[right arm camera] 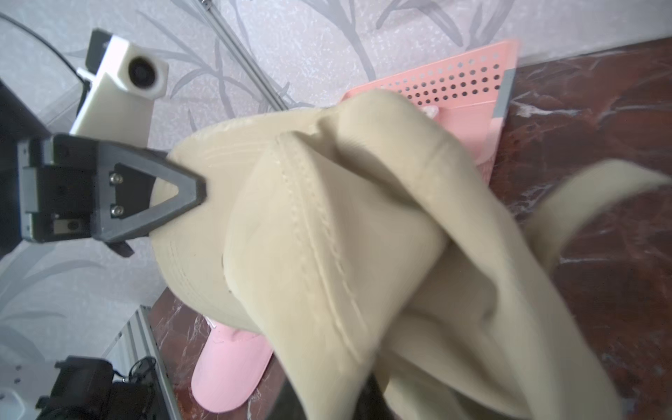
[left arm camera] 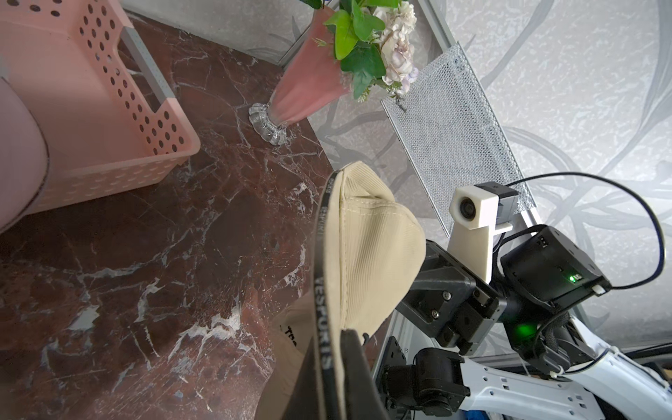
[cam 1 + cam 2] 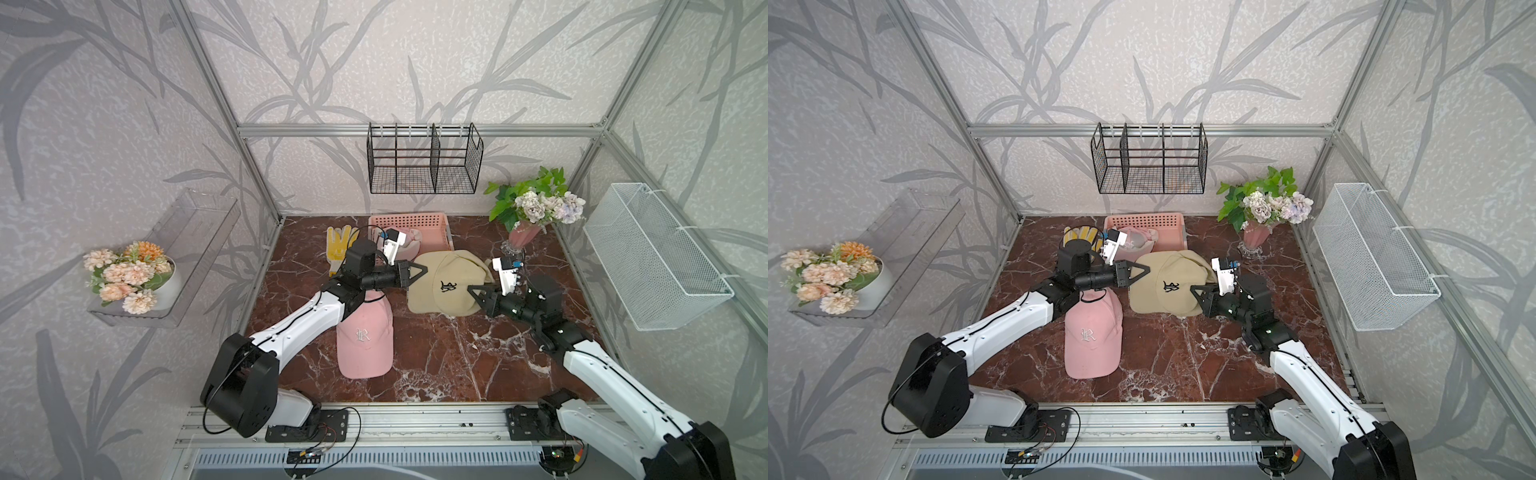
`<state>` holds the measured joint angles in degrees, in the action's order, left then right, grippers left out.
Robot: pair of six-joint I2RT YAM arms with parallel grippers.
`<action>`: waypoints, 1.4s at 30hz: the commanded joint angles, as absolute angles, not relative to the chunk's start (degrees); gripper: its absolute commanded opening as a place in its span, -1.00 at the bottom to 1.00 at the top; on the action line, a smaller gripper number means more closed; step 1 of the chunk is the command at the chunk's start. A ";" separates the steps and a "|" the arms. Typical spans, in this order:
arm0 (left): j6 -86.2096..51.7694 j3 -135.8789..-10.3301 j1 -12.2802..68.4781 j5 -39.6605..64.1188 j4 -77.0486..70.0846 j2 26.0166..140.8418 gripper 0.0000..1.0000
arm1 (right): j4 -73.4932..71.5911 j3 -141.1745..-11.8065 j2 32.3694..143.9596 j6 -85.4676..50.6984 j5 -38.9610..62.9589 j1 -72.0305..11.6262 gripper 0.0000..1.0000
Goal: Turn the baseball cap inside out
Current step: Turn over the baseball cap.
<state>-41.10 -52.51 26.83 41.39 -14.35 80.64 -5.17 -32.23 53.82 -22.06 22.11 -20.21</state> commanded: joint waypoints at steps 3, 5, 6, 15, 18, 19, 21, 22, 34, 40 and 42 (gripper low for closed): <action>-53.14 -50.53 25.46 40.35 -26.59 80.08 -1.00 | -9.06 -32.43 51.35 -7.74 8.46 -27.49 0.06; -55.03 -52.18 25.98 36.90 -24.57 79.47 -1.00 | -13.19 -30.65 51.33 -1.12 8.74 -30.58 0.17; -56.06 -52.65 26.35 34.68 -23.87 79.07 -1.00 | -14.85 -29.98 51.33 1.58 7.99 -32.15 0.21; -68.96 -60.80 31.45 15.04 -10.06 76.90 -1.00 | -33.38 -26.35 58.09 25.42 -5.21 -44.48 0.38; -72.22 -62.66 32.47 13.30 -8.09 77.20 -1.00 | -39.67 -26.09 61.61 31.81 -8.96 -47.01 0.42; -73.29 -63.16 32.67 12.84 -7.46 77.40 -1.00 | -40.76 -26.26 62.62 33.60 -9.42 -47.51 0.42; -74.50 -63.80 33.16 12.79 -7.13 77.74 -1.00 | -45.74 -26.13 64.86 35.70 -11.66 -48.19 0.43; -75.28 -64.07 33.34 12.84 -6.93 77.87 -1.00 | -48.08 -26.02 66.01 36.76 -12.51 -48.36 0.43; -81.54 -61.96 36.63 13.95 -10.37 77.46 -1.00 | -70.58 -27.26 78.57 46.92 -22.97 -50.05 -0.15; -73.60 -58.68 37.00 10.18 -18.47 76.44 0.24 | -77.45 -27.78 81.56 51.23 -29.96 -51.59 -1.00; -67.69 -58.63 37.07 8.25 -19.18 75.69 0.42 | -76.53 -27.77 81.18 50.59 -31.66 -51.60 -1.00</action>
